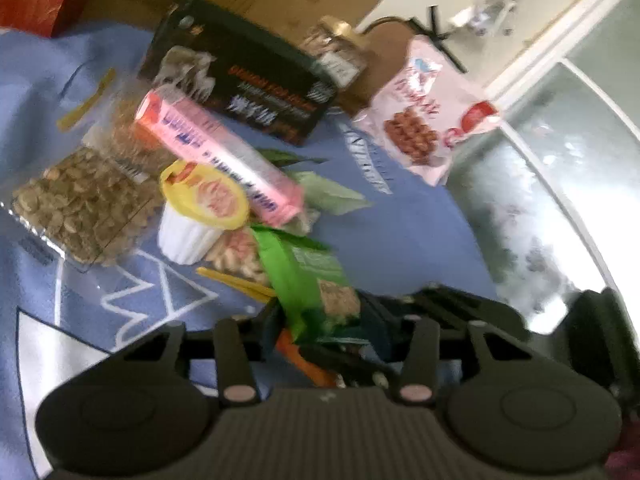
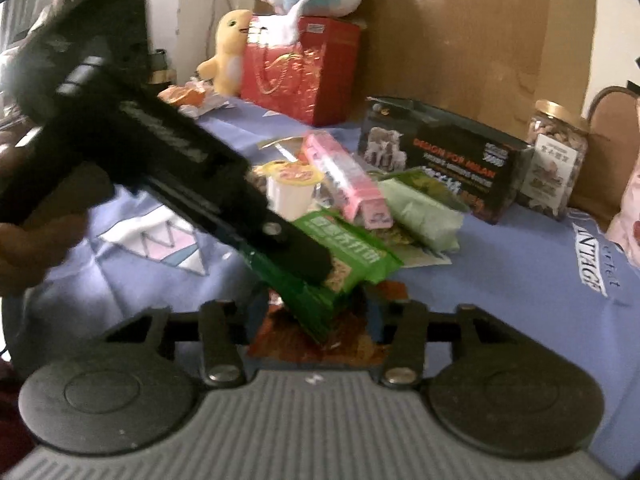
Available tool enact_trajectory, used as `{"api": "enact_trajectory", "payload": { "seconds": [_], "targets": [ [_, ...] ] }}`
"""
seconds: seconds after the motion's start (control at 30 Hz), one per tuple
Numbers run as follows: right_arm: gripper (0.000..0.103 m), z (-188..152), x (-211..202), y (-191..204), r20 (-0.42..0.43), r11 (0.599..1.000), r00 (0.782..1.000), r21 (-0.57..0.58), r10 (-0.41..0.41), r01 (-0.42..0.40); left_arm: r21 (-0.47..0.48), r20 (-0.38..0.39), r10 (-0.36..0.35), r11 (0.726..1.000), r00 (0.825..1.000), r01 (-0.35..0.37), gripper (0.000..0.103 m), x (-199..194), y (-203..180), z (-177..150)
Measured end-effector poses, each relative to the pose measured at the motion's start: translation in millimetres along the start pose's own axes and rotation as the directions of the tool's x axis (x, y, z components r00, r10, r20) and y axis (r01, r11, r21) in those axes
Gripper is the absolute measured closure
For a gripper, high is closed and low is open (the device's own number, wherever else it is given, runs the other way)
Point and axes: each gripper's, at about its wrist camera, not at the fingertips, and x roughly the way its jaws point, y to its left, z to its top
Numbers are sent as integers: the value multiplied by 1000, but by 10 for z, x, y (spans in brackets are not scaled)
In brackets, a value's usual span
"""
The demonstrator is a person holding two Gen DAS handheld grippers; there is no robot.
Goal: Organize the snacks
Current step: 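Carry the green packet into the black box and open the left tool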
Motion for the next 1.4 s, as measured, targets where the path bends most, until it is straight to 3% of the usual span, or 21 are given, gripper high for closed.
{"api": "enact_trajectory", "payload": {
  "seconds": [0.07, 0.13, 0.27, 0.43, 0.67, 0.77, 0.8, 0.87, 0.93, 1.0, 1.03, 1.1, 1.2, 1.23, 1.27, 1.3, 1.4],
  "targets": [
    [69, 47, -99, -71, 35, 992, 994, 71, 100, -102, 7, 2, -40, 999, 999, 40, 71, -96, -72, -12],
    [69, 120, -191, -62, 84, 990, 989, 67, 120, -126, 66, 31, -35, 997, 999, 33, 70, -191, -199, 17],
    [69, 300, -252, -100, 177, 996, 981, 38, 74, -82, 128, 93, -32, 992, 995, 20, 70, -284, -371, 254],
    [69, 623, -70, -367, 250, 1000, 968, 26, -16, 10, 204, 153, -7, 979, 988, -25, 68, -153, -514, 802],
    [69, 1055, 526, -939, 219, 991, 971, 112, -97, 74, 150, 175, 61, 985, 983, -88, 67, 390, -372, 1655],
    [65, 1149, 751, -1114, 201, 984, 969, 128, -145, 121, 147, 190, 119, 978, 975, -148, 56, 594, -321, 1888],
    [55, 1164, 798, -1151, 190, 982, 968, 127, -164, 141, 151, 193, 150, 972, 970, -180, 50, 634, -310, 1946],
    [52, 1174, 803, -1260, 191, 973, 962, 160, -195, 166, 161, 229, 177, 963, 957, -217, 46, 577, -269, 1979],
    [50, 1120, 709, -1409, 209, 962, 958, 232, -195, 145, 131, 316, 230, 950, 920, -283, 26, 417, -160, 1989],
    [43, 1048, 644, -1602, 223, 937, 950, 321, -217, 139, 51, 371, 315, 932, 873, -358, 19, 269, 37, 2001],
    [43, 1006, 634, -1706, 216, 919, 950, 371, -228, 136, -6, 369, 354, 926, 860, -379, 19, 229, 180, 2020],
    [43, 935, 677, -1855, 184, 886, 959, 450, -215, 112, -103, 320, 401, 915, 858, -389, 21, 242, 438, 2049],
    [43, 849, 849, -1986, 123, 836, 981, 545, -150, 59, -157, 227, 431, 901, 873, -404, 24, 419, 686, 2018],
    [40, 833, 910, -1996, 101, 821, 986, 568, -130, 50, -159, 189, 430, 900, 883, -405, 30, 500, 724, 1996],
    [35, 821, 941, -1991, 95, 812, 987, 582, -126, 48, -166, 160, 409, 908, 898, -384, 33, 558, 750, 1971],
    [33, 826, 949, -1964, 97, 812, 987, 581, -132, 51, -181, 161, 392, 914, 906, -364, 30, 573, 733, 1929],
    [31, 868, 927, -1852, 81, 827, 987, 557, -141, 72, -152, 156, 446, 892, 881, -425, 28, 555, 570, 1827]
  ]
}}
